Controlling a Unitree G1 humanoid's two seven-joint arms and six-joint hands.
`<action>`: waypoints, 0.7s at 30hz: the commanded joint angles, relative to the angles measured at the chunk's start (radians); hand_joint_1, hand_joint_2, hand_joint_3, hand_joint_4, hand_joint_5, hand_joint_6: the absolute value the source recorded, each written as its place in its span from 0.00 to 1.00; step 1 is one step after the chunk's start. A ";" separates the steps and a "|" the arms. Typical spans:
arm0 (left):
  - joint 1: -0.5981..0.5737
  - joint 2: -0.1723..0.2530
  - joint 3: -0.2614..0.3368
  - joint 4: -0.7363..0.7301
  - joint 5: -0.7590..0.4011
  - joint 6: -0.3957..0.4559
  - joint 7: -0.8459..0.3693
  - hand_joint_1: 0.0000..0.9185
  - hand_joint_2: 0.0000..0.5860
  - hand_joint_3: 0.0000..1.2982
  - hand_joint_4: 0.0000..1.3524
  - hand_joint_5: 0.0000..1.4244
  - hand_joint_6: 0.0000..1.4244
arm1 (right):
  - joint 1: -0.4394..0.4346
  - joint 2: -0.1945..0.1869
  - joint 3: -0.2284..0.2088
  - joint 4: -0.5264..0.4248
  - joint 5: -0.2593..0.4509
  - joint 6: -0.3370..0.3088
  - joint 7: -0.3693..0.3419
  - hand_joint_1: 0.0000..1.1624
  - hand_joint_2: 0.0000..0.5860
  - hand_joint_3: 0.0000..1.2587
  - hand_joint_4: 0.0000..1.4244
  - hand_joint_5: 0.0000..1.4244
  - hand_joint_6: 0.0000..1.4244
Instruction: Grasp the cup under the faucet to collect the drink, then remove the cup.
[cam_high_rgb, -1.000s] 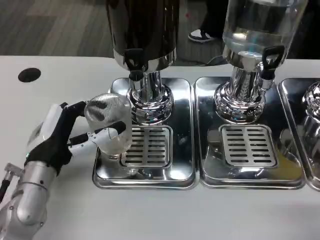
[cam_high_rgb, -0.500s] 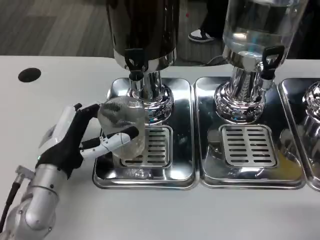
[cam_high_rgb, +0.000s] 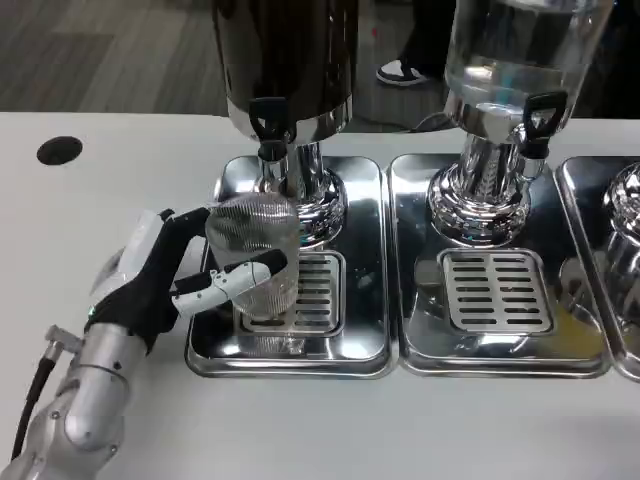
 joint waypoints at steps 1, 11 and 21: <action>-0.016 -0.024 -0.017 0.017 0.011 0.016 0.003 0.46 0.36 0.35 0.36 0.19 0.00 | 0.008 0.006 -0.010 -0.003 0.010 -0.022 0.007 0.64 0.97 0.35 0.27 0.22 0.13; -0.022 -0.045 -0.037 0.009 0.031 0.028 0.004 0.46 0.36 0.35 0.36 0.19 0.00 | 0.010 0.011 -0.021 0.003 0.020 -0.031 0.016 0.64 0.97 0.35 0.27 0.22 0.13; -0.017 -0.032 -0.031 0.008 0.008 0.030 -0.034 0.26 0.23 0.06 0.13 0.13 0.00 | 0.005 0.011 -0.029 0.012 0.035 -0.042 0.022 0.64 0.97 0.35 0.27 0.22 0.13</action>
